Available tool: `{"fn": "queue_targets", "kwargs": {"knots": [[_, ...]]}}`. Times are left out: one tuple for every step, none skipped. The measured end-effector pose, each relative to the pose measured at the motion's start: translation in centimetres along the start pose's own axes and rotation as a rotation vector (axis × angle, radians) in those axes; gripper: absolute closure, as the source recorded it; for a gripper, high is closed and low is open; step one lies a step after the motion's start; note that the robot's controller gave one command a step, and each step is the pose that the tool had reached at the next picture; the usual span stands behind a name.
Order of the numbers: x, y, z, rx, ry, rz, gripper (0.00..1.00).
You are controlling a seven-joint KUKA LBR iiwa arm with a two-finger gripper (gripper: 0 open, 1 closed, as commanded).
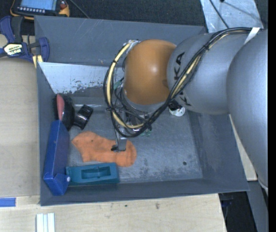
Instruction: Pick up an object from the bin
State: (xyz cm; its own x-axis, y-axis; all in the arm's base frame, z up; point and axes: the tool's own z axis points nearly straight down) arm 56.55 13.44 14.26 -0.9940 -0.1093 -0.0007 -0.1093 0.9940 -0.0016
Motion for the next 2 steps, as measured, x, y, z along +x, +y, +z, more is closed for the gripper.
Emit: {"fn": "queue_targets", "kwargs": {"knots": [[1.8, 1.6, 5.5, -0.002, -0.010, -0.137, 0.00], [2.3, 6.3, 7.1, -0.003, -0.005, 0.066, 1.00]]}}
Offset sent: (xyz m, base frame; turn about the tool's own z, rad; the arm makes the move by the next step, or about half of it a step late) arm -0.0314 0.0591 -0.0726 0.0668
